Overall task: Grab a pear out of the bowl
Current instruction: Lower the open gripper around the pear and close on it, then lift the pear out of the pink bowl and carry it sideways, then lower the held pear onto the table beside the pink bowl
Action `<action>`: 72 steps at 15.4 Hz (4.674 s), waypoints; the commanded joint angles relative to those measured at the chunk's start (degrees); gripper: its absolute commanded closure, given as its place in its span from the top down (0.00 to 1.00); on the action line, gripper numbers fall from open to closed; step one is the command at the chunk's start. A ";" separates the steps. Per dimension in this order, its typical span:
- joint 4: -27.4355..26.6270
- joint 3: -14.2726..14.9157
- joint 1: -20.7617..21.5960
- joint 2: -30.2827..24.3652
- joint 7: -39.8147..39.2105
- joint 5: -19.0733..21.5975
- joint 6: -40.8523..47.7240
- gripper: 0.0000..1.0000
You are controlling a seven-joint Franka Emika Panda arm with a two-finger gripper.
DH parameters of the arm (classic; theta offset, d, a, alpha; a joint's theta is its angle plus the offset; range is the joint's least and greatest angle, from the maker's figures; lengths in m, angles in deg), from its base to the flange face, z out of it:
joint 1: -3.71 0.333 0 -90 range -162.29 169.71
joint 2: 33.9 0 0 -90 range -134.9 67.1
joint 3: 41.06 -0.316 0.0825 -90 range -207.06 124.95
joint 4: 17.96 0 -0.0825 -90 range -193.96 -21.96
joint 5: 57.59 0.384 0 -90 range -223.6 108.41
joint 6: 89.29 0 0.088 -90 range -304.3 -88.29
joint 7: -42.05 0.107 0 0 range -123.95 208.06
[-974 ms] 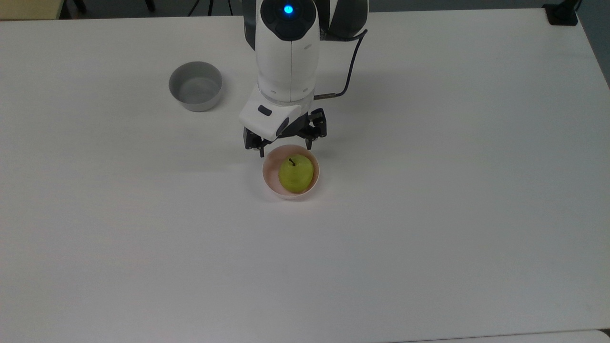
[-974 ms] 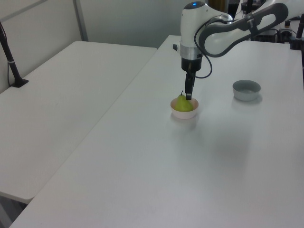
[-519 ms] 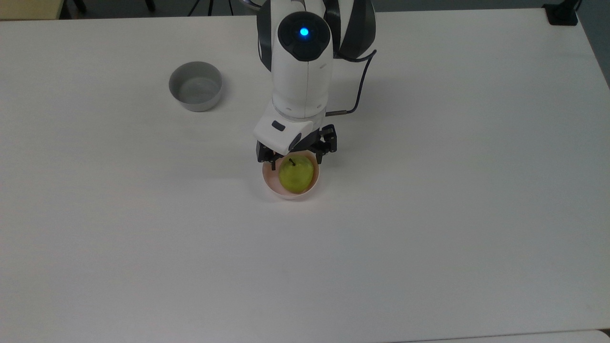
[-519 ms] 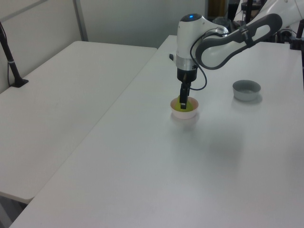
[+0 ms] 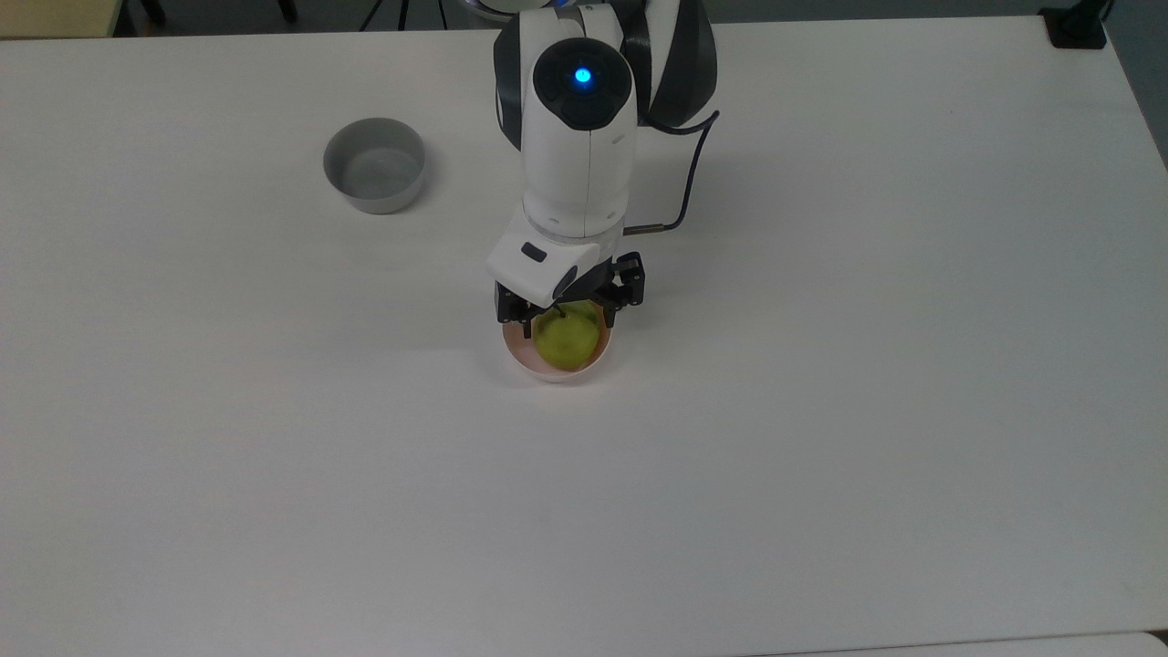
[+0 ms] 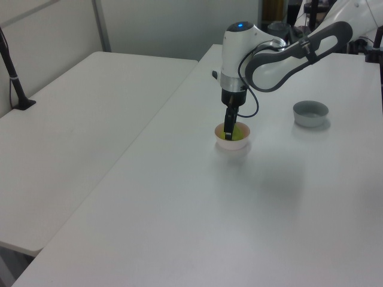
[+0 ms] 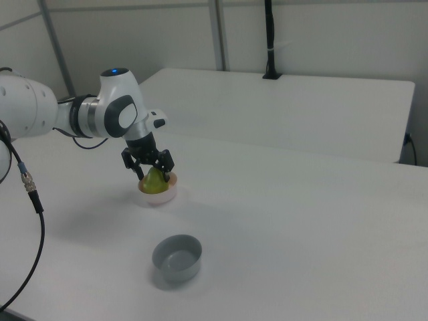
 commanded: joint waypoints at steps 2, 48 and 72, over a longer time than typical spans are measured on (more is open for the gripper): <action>0.08 0.42 0.57 0.77 1.23 -0.58 -1.85 0.92; 5.01 1.57 -15.17 -1.78 -7.30 -1.71 5.53 0.57; 4.39 1.65 -16.75 3.76 -6.77 -2.95 -4.22 0.89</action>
